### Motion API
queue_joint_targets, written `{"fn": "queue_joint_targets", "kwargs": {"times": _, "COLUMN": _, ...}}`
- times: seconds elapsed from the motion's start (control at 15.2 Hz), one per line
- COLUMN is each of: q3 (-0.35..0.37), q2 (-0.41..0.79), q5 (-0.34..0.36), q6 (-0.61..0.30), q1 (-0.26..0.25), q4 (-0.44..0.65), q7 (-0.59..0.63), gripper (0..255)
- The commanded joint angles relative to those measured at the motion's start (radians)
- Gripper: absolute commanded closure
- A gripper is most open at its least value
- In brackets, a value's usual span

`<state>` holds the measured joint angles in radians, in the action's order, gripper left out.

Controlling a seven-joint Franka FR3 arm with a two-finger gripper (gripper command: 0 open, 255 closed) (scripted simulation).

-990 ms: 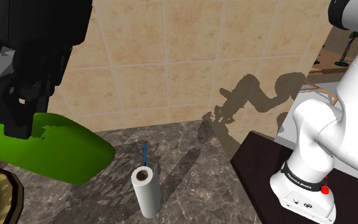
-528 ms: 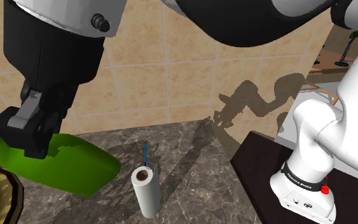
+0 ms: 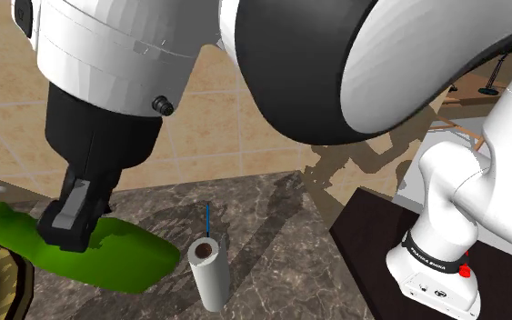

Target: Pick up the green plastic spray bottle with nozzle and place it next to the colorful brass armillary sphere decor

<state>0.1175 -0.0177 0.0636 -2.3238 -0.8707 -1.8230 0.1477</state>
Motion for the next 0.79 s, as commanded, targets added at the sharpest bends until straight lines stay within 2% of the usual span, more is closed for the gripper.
{"fn": "queue_joint_targets", "kwargs": {"times": 0.0, "q3": 0.0, "q2": 0.001, "q5": 0.002, "q6": -0.026, "q1": 0.0, "q4": -0.025, "q7": 0.003, "gripper": 255}}
{"fn": "queue_joint_targets", "kwargs": {"times": 0.73, "q3": 0.0, "q2": 0.022, "q5": 0.017, "q6": -0.17, "q1": 0.001, "q4": -0.148, "q7": 0.018, "gripper": 255}}
